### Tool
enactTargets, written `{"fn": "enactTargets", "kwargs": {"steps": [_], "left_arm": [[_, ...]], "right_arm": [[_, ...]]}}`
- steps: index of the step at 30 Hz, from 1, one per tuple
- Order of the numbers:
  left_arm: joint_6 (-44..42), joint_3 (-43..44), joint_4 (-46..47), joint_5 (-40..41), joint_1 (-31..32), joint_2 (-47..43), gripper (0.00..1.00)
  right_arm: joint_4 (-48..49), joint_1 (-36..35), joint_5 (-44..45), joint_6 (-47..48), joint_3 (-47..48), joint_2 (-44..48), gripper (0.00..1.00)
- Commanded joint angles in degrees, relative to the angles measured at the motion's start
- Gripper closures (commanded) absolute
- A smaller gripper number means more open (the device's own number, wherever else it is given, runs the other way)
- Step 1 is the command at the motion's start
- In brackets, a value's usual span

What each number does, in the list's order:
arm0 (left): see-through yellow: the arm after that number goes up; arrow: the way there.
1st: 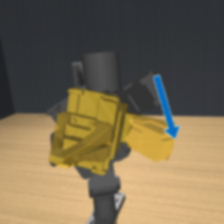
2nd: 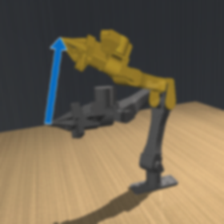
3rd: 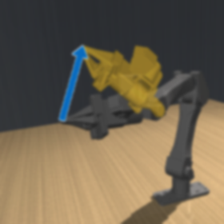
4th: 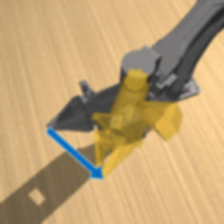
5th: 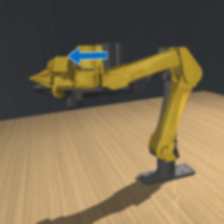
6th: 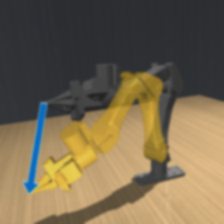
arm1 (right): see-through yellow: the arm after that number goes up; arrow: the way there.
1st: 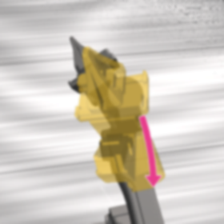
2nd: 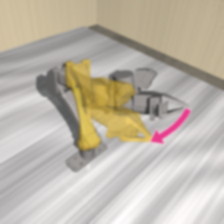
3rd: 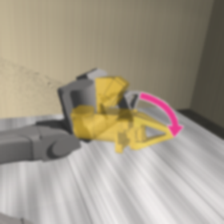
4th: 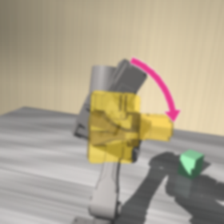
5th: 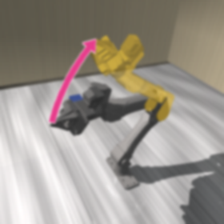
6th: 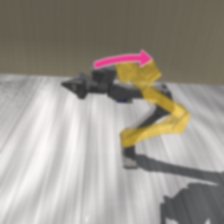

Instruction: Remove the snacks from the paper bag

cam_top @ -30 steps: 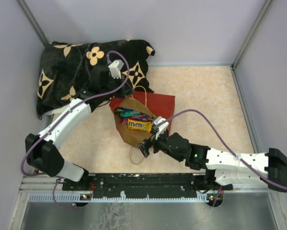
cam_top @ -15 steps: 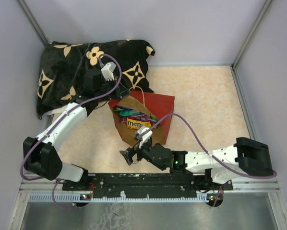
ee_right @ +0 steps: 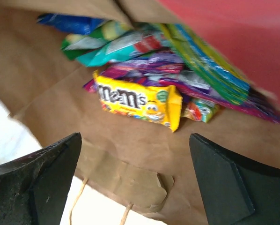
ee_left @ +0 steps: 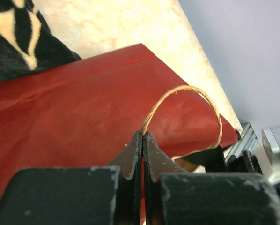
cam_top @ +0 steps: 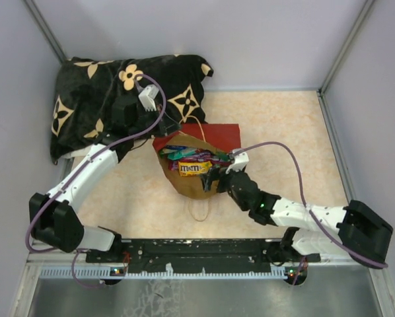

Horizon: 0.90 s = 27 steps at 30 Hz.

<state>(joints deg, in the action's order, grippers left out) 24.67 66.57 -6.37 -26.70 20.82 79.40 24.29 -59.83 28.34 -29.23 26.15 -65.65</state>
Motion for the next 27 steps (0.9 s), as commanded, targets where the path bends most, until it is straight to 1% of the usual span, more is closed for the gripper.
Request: {"fn": "enactTargets", "kwargs": {"steps": [1, 3, 5, 9, 12, 14, 16, 18, 20, 22, 24, 27], "left_arm": [[-1.8, -0.8, 2.5, -0.6, 0.9, -2.4, 1.00], [-2.8, -0.9, 2.5, 0.4, 2.0, -2.5, 1.00], [-3.6, -1.0, 2.4, 1.0, 3.5, -2.3, 1.00], [-5.8, 0.1, 0.5, 2.9, 7.9, -1.2, 1.00], [-6.9, 0.4, -0.4, 4.4, 10.6, -1.2, 1.00], [-6.7, 0.2, -0.5, 5.3, 11.4, -1.3, 1.00], [-6.5, 0.1, -0.8, 6.4, 11.3, -1.0, 1.00], [-6.6, 0.4, -1.0, 5.8, 11.4, -0.4, 1.00], [-6.2, 0.6, -0.9, 4.4, 11.4, 0.0, 1.00], [-5.6, 0.6, -0.7, 3.5, 11.3, 0.4, 1.00], [-5.4, 0.4, -0.6, 3.0, 11.3, 0.6, 1.00], [-5.2, 0.3, -0.6, 2.8, 11.4, 0.5, 1.00]], "right_arm": [[-3.3, 8.7, -3.4, -2.0, -3.9, 5.1, 0.01], [-3.8, 12.5, -6.4, -1.0, -4.3, 6.1, 0.01], [-4.2, 14.7, -8.9, 0.4, -3.9, 6.0, 0.01], [-2.9, 15.1, -14.8, 2.8, -3.0, 2.2, 0.01], [1.9, 15.0, -20.2, 1.9, -4.5, -1.7, 0.01], [5.7, 15.0, -20.9, 0.0, -6.1, -3.8, 0.01], [10.2, 15.0, -20.8, -2.6, -7.8, -6.1, 0.01], [13.7, 14.9, -20.0, -6.9, -8.6, -8.8, 0.01], [17.8, 14.1, -18.2, -10.3, -9.2, -11.8, 0.03], [21.4, 12.1, -15.6, -11.8, -8.5, -15.4, 0.06], [22.3, 9.9, -11.9, -12.8, -6.4, -18.2, 0.07], [23.7, 7.9, -7.9, -15.5, -4.2, -21.6, 0.06]]}}
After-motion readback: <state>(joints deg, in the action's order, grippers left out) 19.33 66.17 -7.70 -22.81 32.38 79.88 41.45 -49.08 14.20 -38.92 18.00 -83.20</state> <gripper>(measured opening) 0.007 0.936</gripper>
